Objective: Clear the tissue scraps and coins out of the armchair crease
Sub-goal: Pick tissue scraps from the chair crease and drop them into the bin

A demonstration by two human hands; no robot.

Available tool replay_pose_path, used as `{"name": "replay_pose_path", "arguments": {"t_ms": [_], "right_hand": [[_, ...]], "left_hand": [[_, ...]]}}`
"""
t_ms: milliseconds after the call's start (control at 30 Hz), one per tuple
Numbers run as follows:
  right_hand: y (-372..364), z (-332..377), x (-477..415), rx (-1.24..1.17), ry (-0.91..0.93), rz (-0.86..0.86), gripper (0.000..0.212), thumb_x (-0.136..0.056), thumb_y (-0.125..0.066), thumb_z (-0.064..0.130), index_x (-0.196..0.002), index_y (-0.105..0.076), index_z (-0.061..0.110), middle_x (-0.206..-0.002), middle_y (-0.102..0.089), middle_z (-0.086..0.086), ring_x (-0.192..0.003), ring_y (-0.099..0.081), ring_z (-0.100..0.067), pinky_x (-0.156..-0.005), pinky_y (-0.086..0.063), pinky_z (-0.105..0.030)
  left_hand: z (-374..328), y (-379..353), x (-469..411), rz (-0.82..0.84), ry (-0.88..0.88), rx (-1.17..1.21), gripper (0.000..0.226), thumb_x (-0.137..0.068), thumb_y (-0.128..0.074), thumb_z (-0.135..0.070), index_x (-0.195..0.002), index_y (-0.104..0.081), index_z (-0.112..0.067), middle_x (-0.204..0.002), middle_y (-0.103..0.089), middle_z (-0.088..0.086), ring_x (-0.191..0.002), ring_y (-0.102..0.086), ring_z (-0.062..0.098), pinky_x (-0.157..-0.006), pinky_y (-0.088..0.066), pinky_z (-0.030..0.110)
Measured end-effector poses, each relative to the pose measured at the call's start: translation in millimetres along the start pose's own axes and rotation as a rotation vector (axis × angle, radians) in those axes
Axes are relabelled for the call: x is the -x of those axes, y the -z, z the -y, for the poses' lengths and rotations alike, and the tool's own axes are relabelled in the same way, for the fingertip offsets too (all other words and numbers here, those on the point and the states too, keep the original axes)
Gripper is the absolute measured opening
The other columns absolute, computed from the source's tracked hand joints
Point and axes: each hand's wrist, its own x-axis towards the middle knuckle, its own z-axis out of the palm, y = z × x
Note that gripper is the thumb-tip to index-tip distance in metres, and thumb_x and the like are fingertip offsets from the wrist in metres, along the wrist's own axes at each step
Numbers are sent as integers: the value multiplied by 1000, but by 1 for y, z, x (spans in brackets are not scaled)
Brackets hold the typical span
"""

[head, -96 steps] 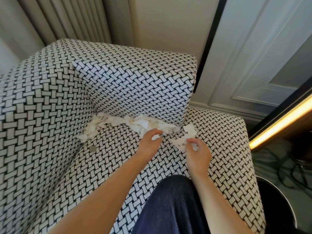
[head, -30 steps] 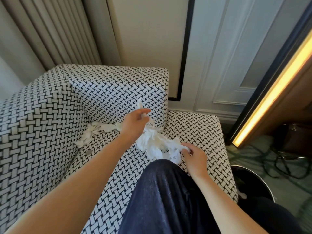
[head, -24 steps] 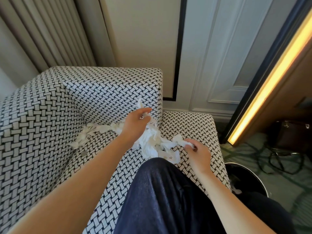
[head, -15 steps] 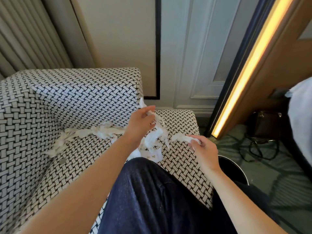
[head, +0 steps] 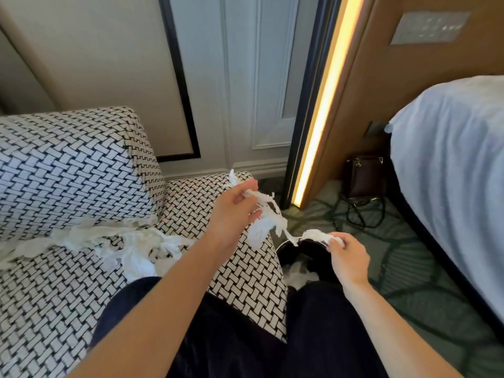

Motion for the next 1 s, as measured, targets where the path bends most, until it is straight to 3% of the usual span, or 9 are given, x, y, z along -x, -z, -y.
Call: {"name": "replay_pose_path", "arguments": {"t_ms": [100,200,267,333,433,600,700,867,1000], "right_hand": [[5,-10,-11,124,-25,88,24,-91,-47,14,-107,-66,12,-109,-65,-5,-99,-51,-17,-77,-33,-26],[5,-15,-15,160,-60,259,32,-93,-55,25,-123,-58,15,-121,-62,-3,-100,-50,-13,-73,-36,-17],[2,-17,-16,100,-74,300,41,-90,-61,29,-129,-54,19,-130,-57,-2,-114,-52,-14,-85,-40,-13],[-2,-17,-17,25,-66,306,44,-88,-64,26,-131,-54,23,-134,-55,-2,-124,-49,-14,-100,-38,-25],[-8,-9,-12,-184,-77,406,50,-86,-66,13,-133,-51,22,-134,-54,0,-124,-49,-11,-101,-40,-27],[-17,2,3,-434,42,615,68,-79,-73,7,-133,-44,36,-125,-59,16,-118,-52,0,-96,-45,-25],[-26,2,11,-442,49,537,63,-81,-72,12,-132,-45,38,-124,-58,16,-116,-52,1,-97,-43,-26],[-30,1,13,-385,5,301,6,-89,-62,22,-94,-64,25,-90,-67,6,-87,-61,-10,-78,-49,-26],[-29,-5,9,-429,-87,174,12,-89,-61,22,-88,-63,9,-82,-61,-13,-73,-53,-16,-64,-42,-26]], "left_hand": [[8,-12,-6,34,17,-9,36,-93,-50,-1,-124,-58,-18,-125,-59,8,-114,-58,18,-98,-49,34],[15,-22,-10,55,43,-6,36,-94,-49,-1,-125,-57,-18,-126,-58,7,-115,-57,19,-99,-49,34],[18,-27,-14,65,59,-9,39,-93,-49,-1,-127,-56,-18,-127,-57,5,-116,-57,18,-99,-48,34],[20,-33,-18,73,67,-5,40,-93,-48,1,-129,-55,-16,-127,-57,2,-116,-56,17,-99,-48,32],[23,-42,-23,88,82,15,42,-92,-49,2,-130,-54,-15,-127,-57,2,-117,-56,16,-100,-48,32],[28,-59,-28,127,119,112,39,-92,-49,2,-129,-55,-12,-124,-59,4,-113,-60,17,-101,-47,34],[31,-68,-29,137,148,157,36,-92,-49,1,-124,-57,-13,-121,-61,3,-109,-61,18,-98,-48,34],[38,-72,-31,134,196,206,32,-94,-50,-2,-121,-58,-16,-120,-62,3,-108,-62,20,-93,-52,35],[42,-72,-33,71,208,172,35,-91,-52,3,-122,-58,-14,-116,-63,4,-106,-63,19,-90,-54,35]]}}
